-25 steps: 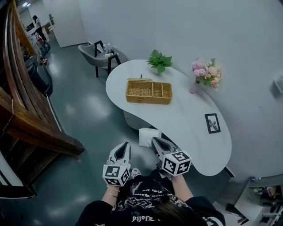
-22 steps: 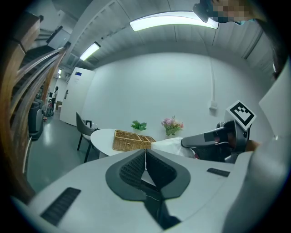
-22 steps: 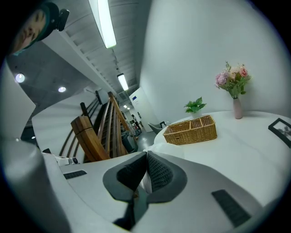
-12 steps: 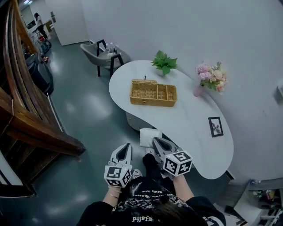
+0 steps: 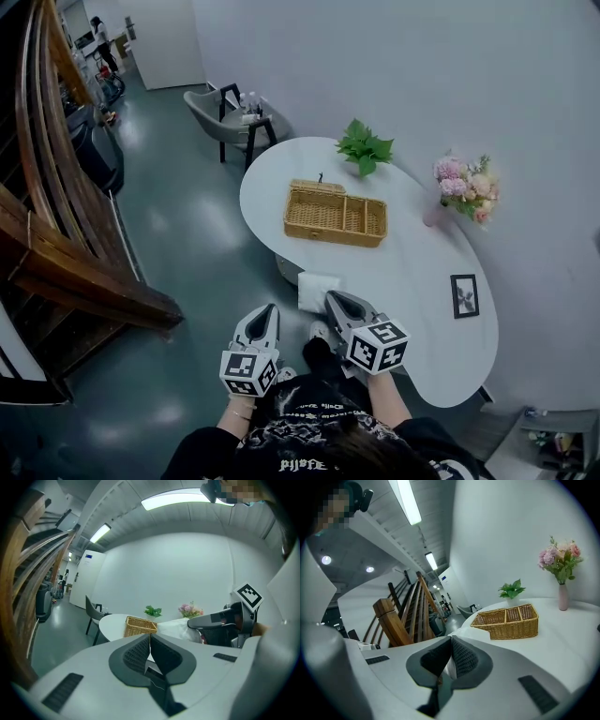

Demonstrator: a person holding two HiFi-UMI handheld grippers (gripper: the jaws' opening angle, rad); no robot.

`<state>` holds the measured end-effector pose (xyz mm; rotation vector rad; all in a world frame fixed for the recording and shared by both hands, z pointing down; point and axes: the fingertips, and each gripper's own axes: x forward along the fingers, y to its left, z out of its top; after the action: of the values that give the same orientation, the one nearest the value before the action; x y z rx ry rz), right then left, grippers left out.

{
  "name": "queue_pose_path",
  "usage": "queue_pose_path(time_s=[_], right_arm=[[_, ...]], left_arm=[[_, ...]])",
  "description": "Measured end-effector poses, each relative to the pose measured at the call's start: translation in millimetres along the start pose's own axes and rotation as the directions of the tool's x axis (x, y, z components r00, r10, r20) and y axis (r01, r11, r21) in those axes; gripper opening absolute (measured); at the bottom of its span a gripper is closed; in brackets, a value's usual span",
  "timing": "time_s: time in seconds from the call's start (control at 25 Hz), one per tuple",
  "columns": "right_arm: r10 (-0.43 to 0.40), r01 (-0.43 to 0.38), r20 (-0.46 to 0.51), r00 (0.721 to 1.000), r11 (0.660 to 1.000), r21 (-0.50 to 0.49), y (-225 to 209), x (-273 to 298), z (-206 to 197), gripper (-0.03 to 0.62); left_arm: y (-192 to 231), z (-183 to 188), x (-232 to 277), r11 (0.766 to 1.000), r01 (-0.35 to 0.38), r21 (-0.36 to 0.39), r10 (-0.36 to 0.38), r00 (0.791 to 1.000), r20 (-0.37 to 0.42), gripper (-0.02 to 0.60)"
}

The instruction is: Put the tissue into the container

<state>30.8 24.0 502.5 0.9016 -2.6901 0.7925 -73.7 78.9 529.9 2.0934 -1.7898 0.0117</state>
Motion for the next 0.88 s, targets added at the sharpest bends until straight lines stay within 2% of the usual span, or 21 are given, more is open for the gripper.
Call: queue_pose_path(time_s=[0.56, 0.88], right_arm=[[0.057, -0.057, -0.021, 0.998, 0.998, 0.031, -61, 55, 52, 0.026], [0.094, -0.093, -0.017, 0.995, 0.995, 0.048, -97, 78, 83, 0.026]], left_arm=[[16, 23, 84, 0.998, -0.062, -0.001, 0.062, 0.998, -0.032, 0.026], [12, 41, 129, 0.996, -0.091, 0.018, 0.091, 0.996, -0.026, 0.026]])
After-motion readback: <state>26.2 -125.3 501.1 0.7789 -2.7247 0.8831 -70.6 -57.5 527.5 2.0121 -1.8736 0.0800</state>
